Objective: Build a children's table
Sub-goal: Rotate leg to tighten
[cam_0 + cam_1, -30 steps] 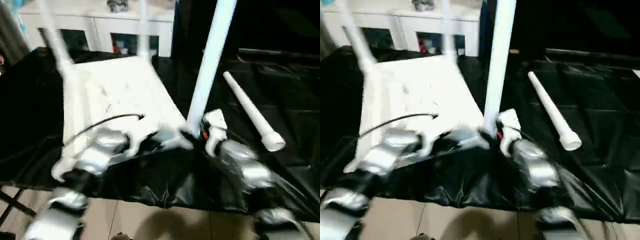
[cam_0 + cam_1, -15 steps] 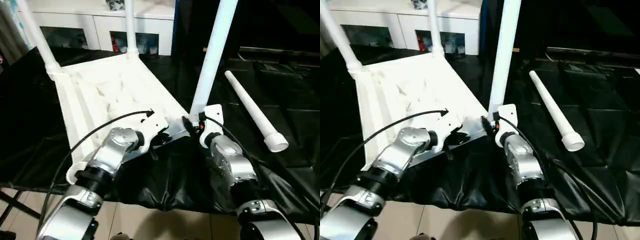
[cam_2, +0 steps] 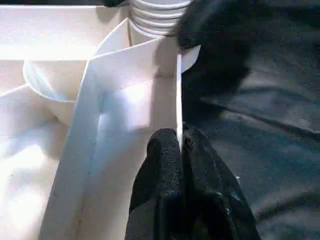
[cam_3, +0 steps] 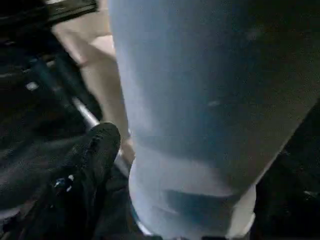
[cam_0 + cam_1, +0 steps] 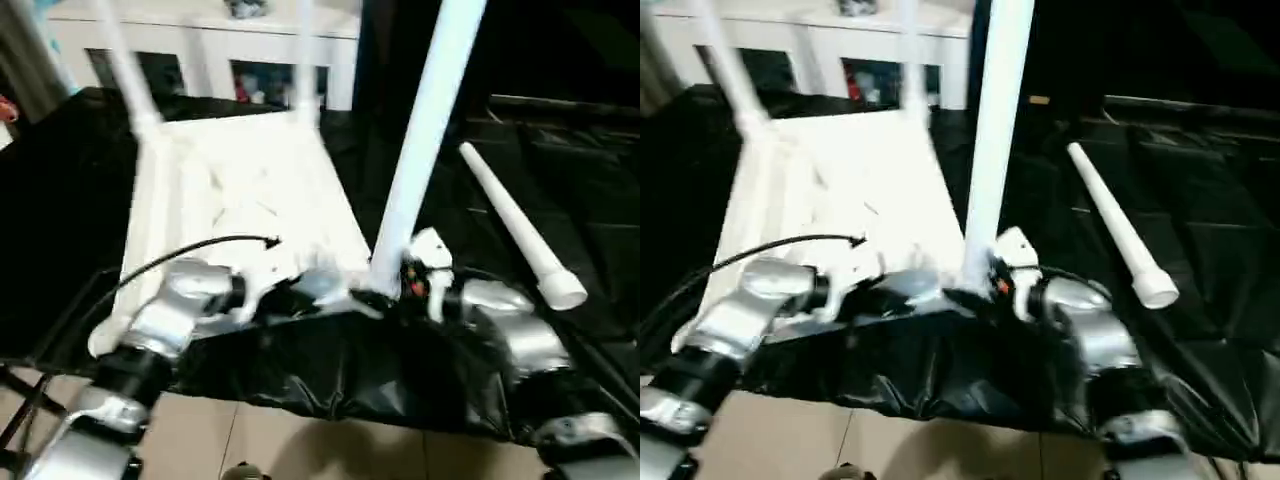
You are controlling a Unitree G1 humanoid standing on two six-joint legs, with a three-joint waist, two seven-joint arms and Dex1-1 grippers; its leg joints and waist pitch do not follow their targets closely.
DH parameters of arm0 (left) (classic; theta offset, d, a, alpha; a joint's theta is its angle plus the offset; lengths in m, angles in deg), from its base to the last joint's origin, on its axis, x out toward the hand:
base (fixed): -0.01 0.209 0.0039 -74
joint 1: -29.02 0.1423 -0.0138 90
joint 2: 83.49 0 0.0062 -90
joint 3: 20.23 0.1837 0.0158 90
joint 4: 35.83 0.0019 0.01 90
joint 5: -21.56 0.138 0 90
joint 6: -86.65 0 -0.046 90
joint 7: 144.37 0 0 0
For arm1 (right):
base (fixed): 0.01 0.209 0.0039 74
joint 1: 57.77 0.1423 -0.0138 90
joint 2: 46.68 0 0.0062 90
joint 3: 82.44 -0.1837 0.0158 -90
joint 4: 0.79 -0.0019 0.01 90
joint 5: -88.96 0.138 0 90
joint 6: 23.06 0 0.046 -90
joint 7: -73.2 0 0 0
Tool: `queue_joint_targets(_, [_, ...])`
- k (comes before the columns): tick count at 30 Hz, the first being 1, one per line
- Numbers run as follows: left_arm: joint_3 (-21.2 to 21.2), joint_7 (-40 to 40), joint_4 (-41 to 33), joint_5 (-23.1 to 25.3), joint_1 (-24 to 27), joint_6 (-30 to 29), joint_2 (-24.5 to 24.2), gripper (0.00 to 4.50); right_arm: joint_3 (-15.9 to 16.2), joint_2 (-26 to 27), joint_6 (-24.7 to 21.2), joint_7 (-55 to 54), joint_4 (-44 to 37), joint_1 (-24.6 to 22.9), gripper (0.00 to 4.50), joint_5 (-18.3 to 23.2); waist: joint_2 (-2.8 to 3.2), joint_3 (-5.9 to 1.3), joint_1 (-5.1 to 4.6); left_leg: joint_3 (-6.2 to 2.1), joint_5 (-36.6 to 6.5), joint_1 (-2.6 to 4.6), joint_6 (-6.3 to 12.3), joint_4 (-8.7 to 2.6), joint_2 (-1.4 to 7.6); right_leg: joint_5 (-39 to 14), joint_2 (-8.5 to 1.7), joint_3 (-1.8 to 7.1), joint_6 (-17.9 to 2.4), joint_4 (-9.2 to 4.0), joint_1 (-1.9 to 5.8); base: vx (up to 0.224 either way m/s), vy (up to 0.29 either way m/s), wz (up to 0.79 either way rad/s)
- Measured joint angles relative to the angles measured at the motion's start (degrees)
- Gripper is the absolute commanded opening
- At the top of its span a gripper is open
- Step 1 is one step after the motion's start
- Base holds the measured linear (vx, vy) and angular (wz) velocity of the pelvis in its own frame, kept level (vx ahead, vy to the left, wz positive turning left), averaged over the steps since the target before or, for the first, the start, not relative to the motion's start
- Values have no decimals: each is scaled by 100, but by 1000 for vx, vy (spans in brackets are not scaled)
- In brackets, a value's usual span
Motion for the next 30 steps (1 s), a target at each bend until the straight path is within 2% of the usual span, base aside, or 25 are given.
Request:
queue_joint_targets(3, [68,-284,-19,-55,12,120,-141,0,147,-236,-155,500,-270,-97,381,92,-1,1,72,0,0,-1,0,-3,2,-2,1,-3,2,0,-1,0,0,0])
queue_joint_targets(6, [94,-483,-17,-95,18,175,-218,0,185,-286,-250,737,-382,-150,349,188,-1,1,102,0,0,-4,0,-1,2,-3,0,-3,4,-1,-1,0,0,0])
queue_joint_targets(10, [102,-705,39,-116,17,314,-315,0,257,-336,-284,956,-445,-169,312,223,-1,2,111,0,0,-5,0,2,2,-8,0,-2,13,-1,-1,0,0,0])
queue_joint_targets(13, [102,-765,68,-119,17,369,-323,0,280,-342,-316,968,-471,-172,305,222,1,1,112,0,1,-5,-1,2,2,-15,0,-2,25,0,-1,0,0,0])
queue_joint_targets(15, [103,-769,124,-162,11,423,-311,0,282,-360,-389,966,-546,-188,279,221,3,1,117,0,0,-5,-1,1,2,-10,-1,-2,16,0,-1,0,0,0])
queue_joint_targets(19, [97,-751,205,-165,-5,438,-232,0,260,-399,-424,932,-640,-268,272,222,18,-5,163,0,0,-5,-1,1,2,-4,-1,-2,5,0,0,0,0,0])
queue_joint_targets(23, [69,-483,218,-99,-8,316,-95,0,88,-297,-423,547,-668,-397,270,202,19,-8,184,0,2,11,-1,7,3,-21,-1,-1,34,3,15,0,0,0])
queue_joint_targets(28, [-7,275,429,96,-183,40,273,0,-325,206,-408,-835,-382,-350,270,28,8,-9,54,-1,2,17,-1,18,0,-22,-3,2,38,5,19,0,0,0])
queue_joint_targets(30, [-50,584,442,151,-195,-84,441,0,-458,415,-391,-1416,-290,-324,269,-30,7,-10,35,-1,2,19,-1,17,-3,-22,-5,4,39,2,20,0,0,0])
